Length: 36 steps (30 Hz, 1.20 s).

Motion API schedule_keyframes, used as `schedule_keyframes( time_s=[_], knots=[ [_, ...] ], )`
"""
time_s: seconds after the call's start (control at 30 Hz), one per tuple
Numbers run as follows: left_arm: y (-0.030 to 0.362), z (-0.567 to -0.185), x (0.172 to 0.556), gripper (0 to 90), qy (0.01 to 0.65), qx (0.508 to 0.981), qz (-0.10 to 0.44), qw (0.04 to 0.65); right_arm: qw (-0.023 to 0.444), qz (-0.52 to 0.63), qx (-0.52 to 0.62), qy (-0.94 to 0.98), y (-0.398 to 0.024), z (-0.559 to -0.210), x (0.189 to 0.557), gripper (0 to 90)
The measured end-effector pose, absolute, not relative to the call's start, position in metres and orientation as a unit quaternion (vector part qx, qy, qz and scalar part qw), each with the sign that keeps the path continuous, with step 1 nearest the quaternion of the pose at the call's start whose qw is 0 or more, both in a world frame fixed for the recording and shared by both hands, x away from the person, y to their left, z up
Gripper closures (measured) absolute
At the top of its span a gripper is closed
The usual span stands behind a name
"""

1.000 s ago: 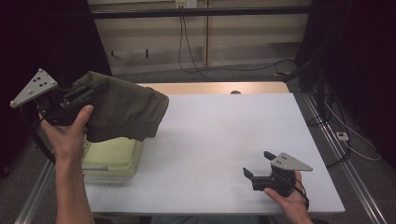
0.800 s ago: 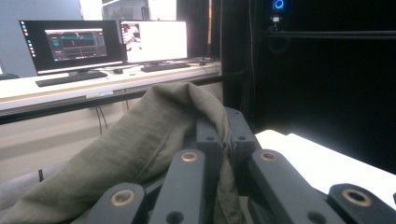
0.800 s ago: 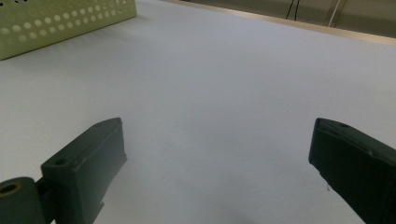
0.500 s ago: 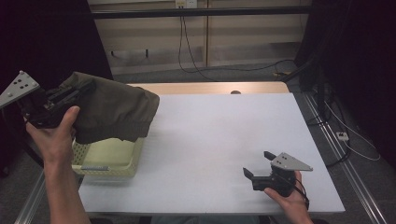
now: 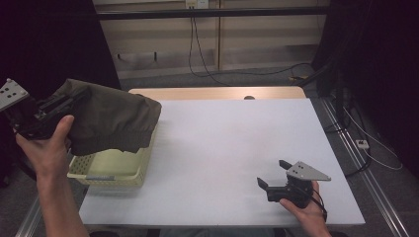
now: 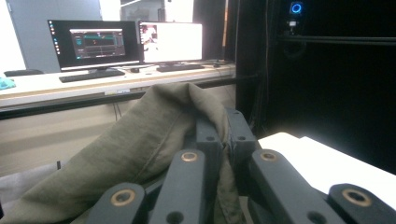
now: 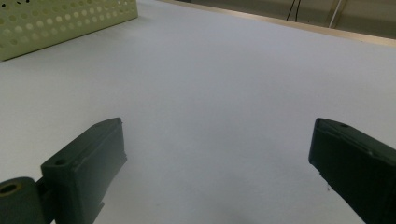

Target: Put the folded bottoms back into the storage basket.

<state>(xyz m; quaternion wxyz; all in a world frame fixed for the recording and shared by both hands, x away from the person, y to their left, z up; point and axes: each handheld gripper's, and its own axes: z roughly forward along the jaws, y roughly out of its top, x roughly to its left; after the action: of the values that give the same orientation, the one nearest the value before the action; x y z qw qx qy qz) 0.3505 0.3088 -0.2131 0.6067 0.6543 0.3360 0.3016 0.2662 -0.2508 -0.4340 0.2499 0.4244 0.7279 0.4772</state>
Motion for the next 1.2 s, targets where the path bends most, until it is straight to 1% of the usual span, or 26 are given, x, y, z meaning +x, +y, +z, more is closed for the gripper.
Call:
schedule_keyframes(
  time_s=[0.33,0.6,1.2],
  knots=[
    [0.319,-0.218,0.351,86.8,0.357,0.651,0.305,0.597,0.247,0.478,0.419,0.731,-0.248,-0.434,0.269,3.7],
    [0.324,-0.22,0.352,86.8,0.361,0.664,0.312,0.576,0.246,0.479,0.418,0.731,-0.248,-0.434,0.269,3.7],
    [0.336,-0.248,0.383,86.7,0.403,0.684,0.27,0.545,0.245,0.48,0.418,0.731,-0.248,-0.434,0.269,3.6]
  ],
)
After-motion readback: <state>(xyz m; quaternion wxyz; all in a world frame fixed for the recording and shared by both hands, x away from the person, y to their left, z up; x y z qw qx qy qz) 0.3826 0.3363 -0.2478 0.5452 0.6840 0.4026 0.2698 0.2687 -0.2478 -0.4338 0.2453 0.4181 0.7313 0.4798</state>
